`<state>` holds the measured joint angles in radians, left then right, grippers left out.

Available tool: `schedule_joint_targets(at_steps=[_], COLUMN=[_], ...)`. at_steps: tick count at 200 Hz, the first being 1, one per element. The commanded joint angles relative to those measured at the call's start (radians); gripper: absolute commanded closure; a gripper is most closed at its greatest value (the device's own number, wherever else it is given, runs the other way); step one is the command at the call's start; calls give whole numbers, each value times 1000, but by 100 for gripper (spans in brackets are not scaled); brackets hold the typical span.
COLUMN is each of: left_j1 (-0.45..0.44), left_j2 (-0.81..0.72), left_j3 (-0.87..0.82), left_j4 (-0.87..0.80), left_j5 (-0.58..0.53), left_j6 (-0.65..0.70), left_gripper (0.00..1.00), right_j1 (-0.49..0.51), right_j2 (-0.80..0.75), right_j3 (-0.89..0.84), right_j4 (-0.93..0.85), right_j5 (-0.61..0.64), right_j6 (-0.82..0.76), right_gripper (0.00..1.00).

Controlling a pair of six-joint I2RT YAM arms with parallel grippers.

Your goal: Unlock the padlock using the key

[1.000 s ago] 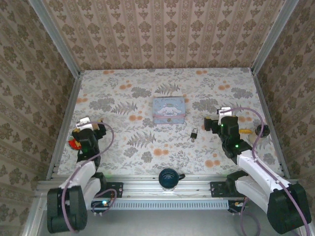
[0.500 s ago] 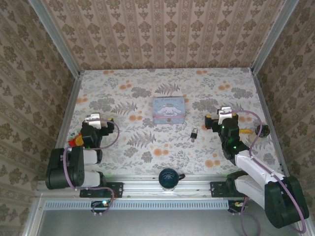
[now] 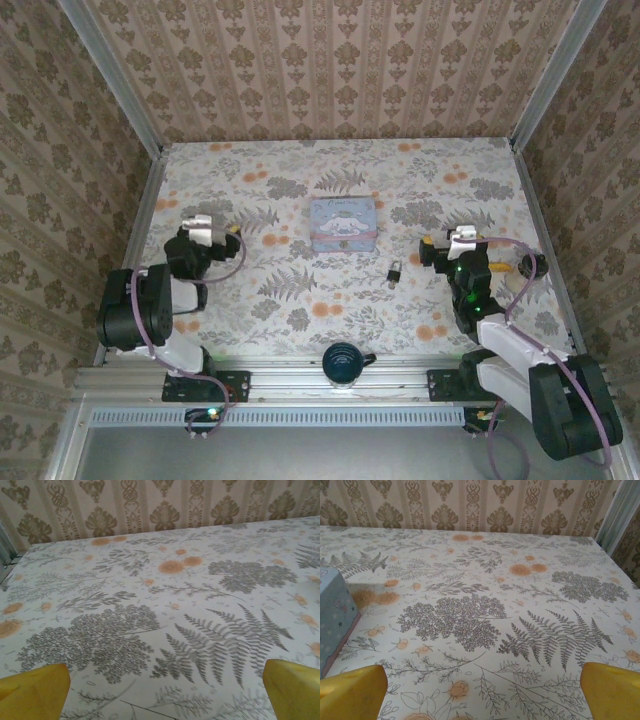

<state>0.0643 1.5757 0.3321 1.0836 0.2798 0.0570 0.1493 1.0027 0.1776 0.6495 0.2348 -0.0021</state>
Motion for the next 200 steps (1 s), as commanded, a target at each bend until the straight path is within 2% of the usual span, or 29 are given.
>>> schedule_joint_targets(at_steps=[1,25,77,127,180,200], left_j1=[-18,-24,-27,-28,-32,-33], left_j2=[-16,-19,-19,-18,-18,-19], left_j3=[45,44,45,45,48,49], left_j4=[-128,-131,-134,-132,-138,-140], left_j5=[-76,-144,-151,-152,-156,-159], left_j6=[7,-10,-8,-8,-5,-4], left_gripper=[0,0,0,0,0,0], right_j1=[-19,-32,-54,-66,-104,-128], right_j2=[41,99,216,326,556,520], right_j3=[-21,-34,-20,16,28,41], right_j4=[144,232,367,424,629,548], right_j5=[-44,-69,-113,-119,-147,-149], right_j6=[-21,-21,-14,-22,6,34], right_gripper=[0,0,0,0,0,0])
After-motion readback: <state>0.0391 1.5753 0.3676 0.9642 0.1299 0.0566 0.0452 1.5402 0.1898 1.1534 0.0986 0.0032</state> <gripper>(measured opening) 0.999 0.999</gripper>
